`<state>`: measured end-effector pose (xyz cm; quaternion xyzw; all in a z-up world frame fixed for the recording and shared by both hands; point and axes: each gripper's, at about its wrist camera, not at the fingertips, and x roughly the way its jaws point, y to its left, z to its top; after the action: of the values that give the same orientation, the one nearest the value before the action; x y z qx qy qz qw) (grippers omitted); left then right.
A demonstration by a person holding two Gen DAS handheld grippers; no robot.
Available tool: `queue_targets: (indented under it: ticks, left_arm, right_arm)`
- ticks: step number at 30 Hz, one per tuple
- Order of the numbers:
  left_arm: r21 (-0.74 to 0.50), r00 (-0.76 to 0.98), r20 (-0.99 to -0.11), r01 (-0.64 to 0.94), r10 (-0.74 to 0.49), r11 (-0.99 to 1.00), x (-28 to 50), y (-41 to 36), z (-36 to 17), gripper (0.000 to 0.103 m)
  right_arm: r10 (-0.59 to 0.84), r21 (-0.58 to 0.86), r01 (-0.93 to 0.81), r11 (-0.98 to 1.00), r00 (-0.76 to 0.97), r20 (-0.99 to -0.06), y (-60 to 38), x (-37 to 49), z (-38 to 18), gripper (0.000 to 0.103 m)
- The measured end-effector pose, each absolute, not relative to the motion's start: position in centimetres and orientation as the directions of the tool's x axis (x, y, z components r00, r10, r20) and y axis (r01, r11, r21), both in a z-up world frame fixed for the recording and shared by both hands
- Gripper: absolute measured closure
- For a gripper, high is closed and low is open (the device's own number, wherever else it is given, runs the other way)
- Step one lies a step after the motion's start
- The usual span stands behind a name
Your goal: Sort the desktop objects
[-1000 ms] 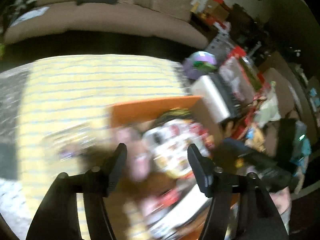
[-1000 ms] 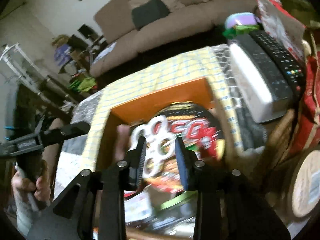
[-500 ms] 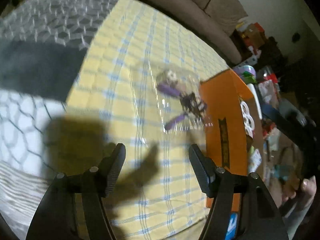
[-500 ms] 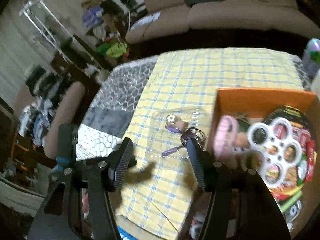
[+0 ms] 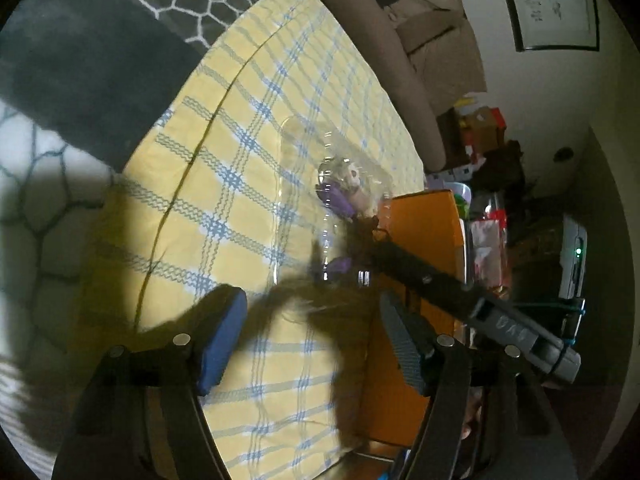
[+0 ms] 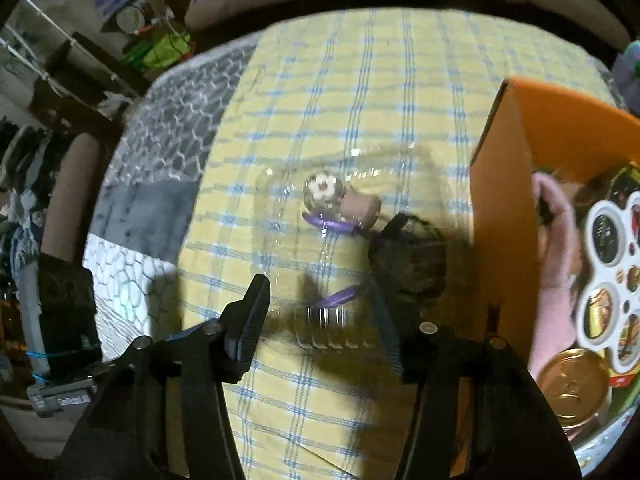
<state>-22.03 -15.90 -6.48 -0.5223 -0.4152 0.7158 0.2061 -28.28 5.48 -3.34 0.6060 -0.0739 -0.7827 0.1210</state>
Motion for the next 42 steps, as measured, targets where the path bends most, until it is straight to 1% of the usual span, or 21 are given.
queue_targets:
  ticks: [7,9,11,13,17,18,19,20,21,23,25,28,31,33,35,37,38,39,40,41,42]
  left_arm:
    - [-0.832,-0.38,-0.549,0.157,0.745,-0.533,-23.1,-14.8,-7.4,0.031]
    - [-0.838,-0.391,-0.54,0.172,0.745,-0.518,-23.1,-14.9,-7.4,0.03]
    - [-0.848,-0.403,-0.527,0.191,0.749,-0.494,-22.8,-15.2,-7.7,0.03]
    - [-0.856,-0.416,-0.515,0.215,0.749,-0.47,-22.3,-15.6,-8.1,0.031]
    - [-0.854,-0.426,-0.518,0.217,0.742,-0.472,-21.8,-15.3,-8.1,0.03]
    - [-0.853,-0.428,-0.52,0.213,0.739,-0.477,-21.7,-15.0,-8.1,0.03]
    - [-0.854,-0.427,-0.519,0.213,0.74,-0.476,-21.7,-14.9,-8.2,0.03]
    - [-0.854,-0.426,-0.518,0.215,0.742,-0.473,-21.6,-14.9,-8.5,0.03]
    - [-0.855,-0.428,-0.518,0.221,0.741,-0.47,-21.4,-15.1,-8.6,0.03]
    - [-0.853,-0.421,-0.521,0.227,0.743,-0.47,-21.3,-15.0,-8.8,0.03]
    - [-0.853,-0.414,-0.521,0.224,0.746,-0.471,-21.3,-14.5,-8.8,0.03]
    - [-0.855,-0.414,-0.518,0.222,0.749,-0.469,-20.8,-14.6,-8.9,0.03]
    - [-0.864,-0.402,-0.504,0.234,0.765,-0.446,-20.0,-14.6,-9.0,0.03]
    - [-0.876,-0.382,-0.482,0.221,0.788,-0.429,-19.4,-14.4,-9.2,0.03]
    - [-0.883,-0.37,-0.47,0.206,0.801,-0.422,-18.8,-14.1,-9.3,0.03]
    - [-0.9,-0.366,-0.436,0.191,0.822,-0.392,-18.1,-13.9,-8.9,0.031]
    - [-0.901,-0.366,-0.434,0.18,0.823,-0.395,-17.8,-13.8,-8.5,0.038]
    - [-0.895,-0.366,-0.445,0.16,0.817,-0.416,-17.4,-13.7,-7.8,0.049]
    - [-0.889,-0.362,-0.457,0.15,0.812,-0.433,-17.2,-13.7,-7.4,0.055]
    - [-0.885,-0.357,-0.465,0.151,0.81,-0.441,-17.1,-13.6,-7.2,0.07]
    - [-0.887,-0.352,-0.461,0.163,0.814,-0.432,-16.9,-13.8,-7.3,0.076]
  right_arm:
    - [-0.338,0.336,0.049,-0.941,-0.239,-0.911,6.2,-29.6,-2.8,0.052]
    - [-0.287,0.272,0.092,-0.958,-0.314,-0.905,5.9,-30.5,-0.9,0.052]
    - [-0.239,0.197,0.153,-0.968,-0.347,-0.907,5.2,-32.5,0.5,0.049]
    - [-0.195,0.137,0.183,-0.974,-0.351,-0.916,4.9,-34.9,0.6,0.042]
    - [-0.065,0.01,0.191,-0.982,-0.282,-0.957,4.8,-39.6,-1.9,0.036]
    - [-0.026,-0.034,0.203,-0.979,-0.285,-0.958,4.4,-40.1,-2.3,0.029]
    - [-0.021,-0.042,0.226,-0.973,-0.269,-0.963,4.2,-40.7,-2.9,0.028]
    - [-0.034,-0.019,0.237,-0.971,-0.216,-0.976,4.0,-41.2,-4.0,0.028]
    - [-0.018,-0.028,0.242,-0.97,-0.184,-0.983,3.7,-41.5,-4.8,0.028]
    - [0.019,-0.062,0.317,-0.946,-0.138,-0.99,2.5,-41.4,-6.1,0.028]
    - [-0.04,0.024,0.316,-0.948,-0.044,-0.998,2.2,-40.9,-7.3,0.027]
    - [-0.143,0.136,0.266,-0.954,-0.009,-0.99,2.5,-39.6,-6.8,0.026]
    - [-0.191,0.185,0.211,-0.96,-0.007,-0.982,3.1,-38.1,-6.3,0.026]
    - [-0.265,0.267,0.184,-0.946,0.038,-0.964,3.2,-36.7,-6.5,0.025]
    - [-0.265,0.264,0.2,-0.944,0.02,-0.964,3.0,-35.4,-6.2,0.024]
    - [-0.317,0.319,0.171,-0.932,0.042,-0.948,3.2,-34.3,-6.3,0.023]
    - [-0.337,0.34,0.164,-0.926,0.047,-0.94,3.2,-33.6,-6.2,0.023]
    - [-0.34,0.341,0.169,-0.925,0.04,-0.94,3.3,-33.1,-6.3,0.023]
    - [-0.353,0.354,0.169,-0.92,0.034,-0.935,3.3,-32.6,-6.0,0.023]
    - [-0.379,0.38,0.159,-0.911,0.037,-0.925,3.5,-32.6,-5.8,0.023]
    - [-0.418,0.418,0.14,-0.898,0.032,-0.908,3.8,-32.5,-5.5,0.023]
